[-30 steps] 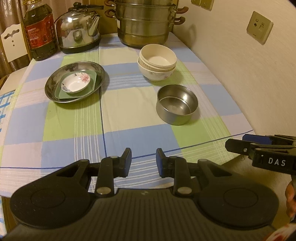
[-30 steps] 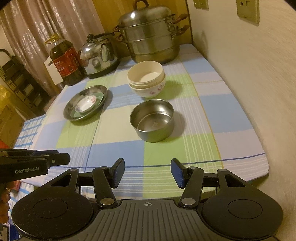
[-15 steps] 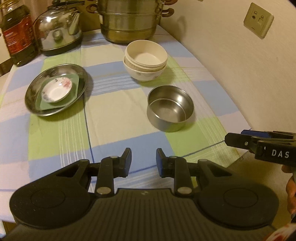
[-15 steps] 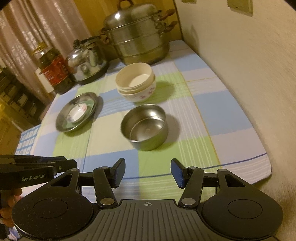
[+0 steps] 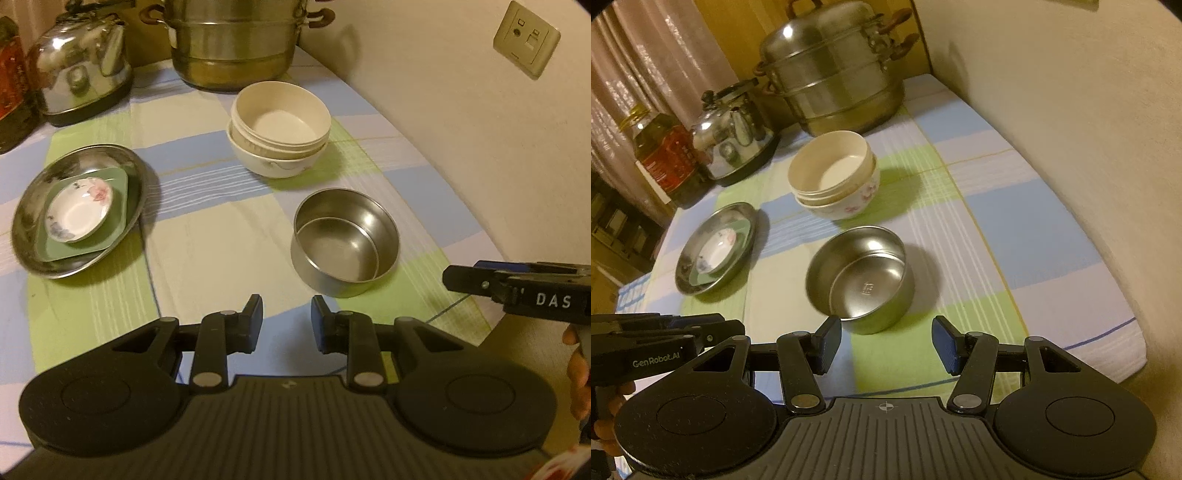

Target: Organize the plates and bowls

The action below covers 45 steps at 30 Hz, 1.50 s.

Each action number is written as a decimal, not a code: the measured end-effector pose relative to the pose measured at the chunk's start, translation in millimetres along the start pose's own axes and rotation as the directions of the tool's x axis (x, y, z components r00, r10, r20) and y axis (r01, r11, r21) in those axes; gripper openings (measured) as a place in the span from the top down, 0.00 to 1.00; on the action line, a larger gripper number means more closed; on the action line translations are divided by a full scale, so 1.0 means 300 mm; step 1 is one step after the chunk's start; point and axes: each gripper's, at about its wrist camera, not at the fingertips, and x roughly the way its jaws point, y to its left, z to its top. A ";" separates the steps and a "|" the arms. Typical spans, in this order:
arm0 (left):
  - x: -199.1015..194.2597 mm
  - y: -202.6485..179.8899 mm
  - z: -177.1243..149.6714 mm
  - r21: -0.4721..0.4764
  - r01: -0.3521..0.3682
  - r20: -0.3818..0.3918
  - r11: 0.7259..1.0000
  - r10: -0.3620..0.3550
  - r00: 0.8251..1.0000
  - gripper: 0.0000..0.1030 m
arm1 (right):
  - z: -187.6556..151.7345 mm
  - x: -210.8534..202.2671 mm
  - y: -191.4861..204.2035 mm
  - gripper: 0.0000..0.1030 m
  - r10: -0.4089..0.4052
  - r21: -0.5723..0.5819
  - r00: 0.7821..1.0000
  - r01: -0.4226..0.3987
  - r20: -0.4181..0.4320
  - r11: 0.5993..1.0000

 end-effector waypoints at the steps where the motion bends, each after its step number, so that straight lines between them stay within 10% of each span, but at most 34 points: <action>1: 0.012 0.002 0.007 0.004 0.007 -0.005 1.000 -0.007 1.000 0.76 | 0.003 0.014 -0.004 0.46 -0.005 0.007 1.000 0.005 -0.006 1.000; 18: 0.184 0.023 0.110 0.012 0.085 -0.037 0.996 -0.084 0.996 0.76 | 0.049 0.146 -0.040 0.47 -0.018 0.054 1.000 0.019 -0.010 0.998; 45: 0.338 0.002 0.169 0.061 0.078 -0.061 0.995 -0.074 0.995 0.92 | 0.086 0.316 -0.013 0.88 -0.070 0.003 0.997 0.070 -0.025 0.998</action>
